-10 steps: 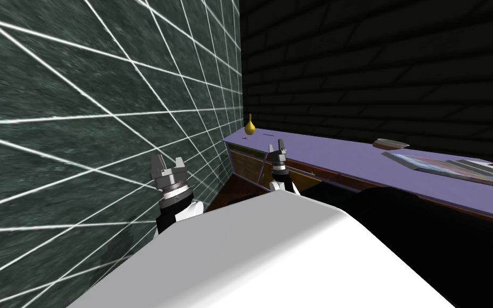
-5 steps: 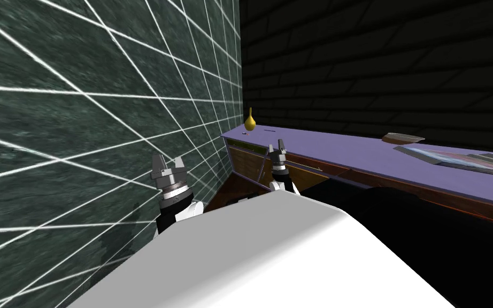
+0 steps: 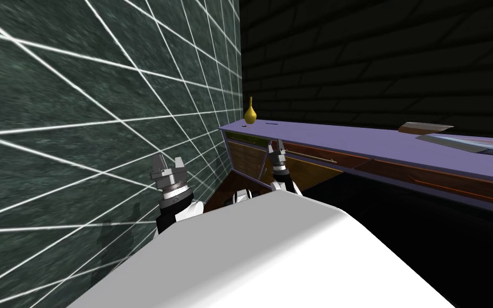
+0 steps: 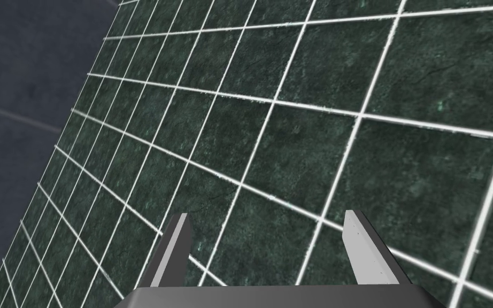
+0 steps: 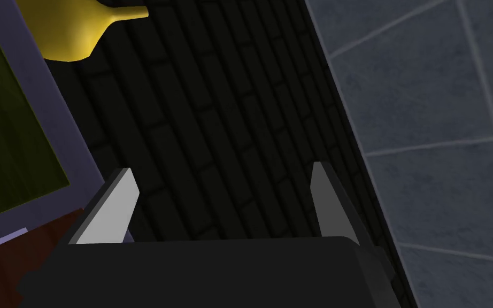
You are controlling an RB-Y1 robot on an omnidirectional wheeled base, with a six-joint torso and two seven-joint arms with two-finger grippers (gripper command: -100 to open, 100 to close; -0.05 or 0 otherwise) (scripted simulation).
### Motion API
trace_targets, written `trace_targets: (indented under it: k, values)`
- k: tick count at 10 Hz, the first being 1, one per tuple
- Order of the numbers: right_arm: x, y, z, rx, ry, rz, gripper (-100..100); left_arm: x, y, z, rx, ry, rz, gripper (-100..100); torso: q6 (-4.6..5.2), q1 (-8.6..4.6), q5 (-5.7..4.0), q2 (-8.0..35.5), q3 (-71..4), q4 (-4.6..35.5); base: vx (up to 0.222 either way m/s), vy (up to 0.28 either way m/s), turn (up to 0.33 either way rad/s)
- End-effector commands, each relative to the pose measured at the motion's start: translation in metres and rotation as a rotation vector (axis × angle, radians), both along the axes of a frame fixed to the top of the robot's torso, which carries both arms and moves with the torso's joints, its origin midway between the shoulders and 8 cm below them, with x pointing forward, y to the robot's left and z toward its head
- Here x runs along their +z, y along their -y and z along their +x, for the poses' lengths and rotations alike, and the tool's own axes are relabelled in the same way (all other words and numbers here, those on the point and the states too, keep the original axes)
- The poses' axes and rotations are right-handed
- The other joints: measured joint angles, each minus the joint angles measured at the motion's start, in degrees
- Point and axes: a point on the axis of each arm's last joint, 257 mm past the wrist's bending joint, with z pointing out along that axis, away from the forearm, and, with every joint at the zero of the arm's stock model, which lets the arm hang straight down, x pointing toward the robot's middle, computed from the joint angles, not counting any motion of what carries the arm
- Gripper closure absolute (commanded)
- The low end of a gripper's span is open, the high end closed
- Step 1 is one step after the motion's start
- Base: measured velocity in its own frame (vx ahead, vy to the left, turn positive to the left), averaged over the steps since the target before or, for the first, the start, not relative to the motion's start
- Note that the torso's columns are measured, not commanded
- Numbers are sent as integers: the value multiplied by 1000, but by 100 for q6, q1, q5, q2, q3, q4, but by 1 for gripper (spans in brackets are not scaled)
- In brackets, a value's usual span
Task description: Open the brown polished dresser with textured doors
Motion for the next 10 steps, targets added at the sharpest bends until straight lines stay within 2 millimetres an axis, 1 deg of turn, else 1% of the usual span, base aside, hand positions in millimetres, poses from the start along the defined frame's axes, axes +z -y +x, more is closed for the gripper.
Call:
trace_targets:
  k: [1,5,10]
  values:
    - [-7,-5,2,0,-22,-123,-100,0,0,0,0,0,0,0,0,0,0,13,-26,16,17,32,-3]
    - [-23,-11,5,-23,-51,-373,-100,0,0,0,0,0,0,0,0,-2,-1,21,-31,24,23,47,-5]
    - [-46,-13,8,-71,-59,-746,-100,0,0,0,0,0,0,0,0,0,0,24,-29,24,34,61,-6]
